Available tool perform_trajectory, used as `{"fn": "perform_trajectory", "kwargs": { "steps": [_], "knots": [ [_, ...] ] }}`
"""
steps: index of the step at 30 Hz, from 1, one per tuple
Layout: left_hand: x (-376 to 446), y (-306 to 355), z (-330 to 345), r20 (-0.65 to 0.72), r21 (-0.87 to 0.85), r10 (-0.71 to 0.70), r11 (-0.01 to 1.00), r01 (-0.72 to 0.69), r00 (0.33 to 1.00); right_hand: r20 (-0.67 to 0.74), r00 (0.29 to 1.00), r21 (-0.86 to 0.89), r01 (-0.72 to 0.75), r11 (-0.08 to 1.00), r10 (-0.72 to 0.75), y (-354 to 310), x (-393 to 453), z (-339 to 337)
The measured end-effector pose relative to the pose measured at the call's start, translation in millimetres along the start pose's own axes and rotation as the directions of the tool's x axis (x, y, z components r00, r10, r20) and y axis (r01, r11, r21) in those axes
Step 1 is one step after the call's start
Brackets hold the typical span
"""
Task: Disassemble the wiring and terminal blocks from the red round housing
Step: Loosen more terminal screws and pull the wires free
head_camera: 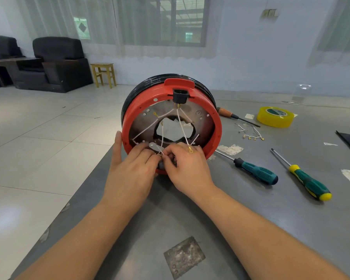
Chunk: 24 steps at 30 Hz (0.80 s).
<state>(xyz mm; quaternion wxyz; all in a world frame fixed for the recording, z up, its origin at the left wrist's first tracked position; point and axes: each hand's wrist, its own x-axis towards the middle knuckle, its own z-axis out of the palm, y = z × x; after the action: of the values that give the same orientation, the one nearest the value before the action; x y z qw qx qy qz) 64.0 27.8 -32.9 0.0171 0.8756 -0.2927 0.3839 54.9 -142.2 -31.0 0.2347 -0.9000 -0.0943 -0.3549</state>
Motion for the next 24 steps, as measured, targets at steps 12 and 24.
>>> {"fn": "perform_trajectory", "kwargs": {
  "steps": [12, 24],
  "knots": [
    [-1.0, -4.1, 9.8, -0.023, 0.003, 0.009, 1.0, -0.009, 1.0, 0.068, 0.996, -0.033, 0.056, 0.998, -0.054, 1.2, -0.6, -7.0],
    [2.2, -8.5, -6.1, -0.057, -0.122, 0.151, 0.98, -0.157, 0.987, 0.086, 0.961, -0.213, 0.277, 0.937, -0.264, 21.4, -0.6, -25.7]
  ]
}}
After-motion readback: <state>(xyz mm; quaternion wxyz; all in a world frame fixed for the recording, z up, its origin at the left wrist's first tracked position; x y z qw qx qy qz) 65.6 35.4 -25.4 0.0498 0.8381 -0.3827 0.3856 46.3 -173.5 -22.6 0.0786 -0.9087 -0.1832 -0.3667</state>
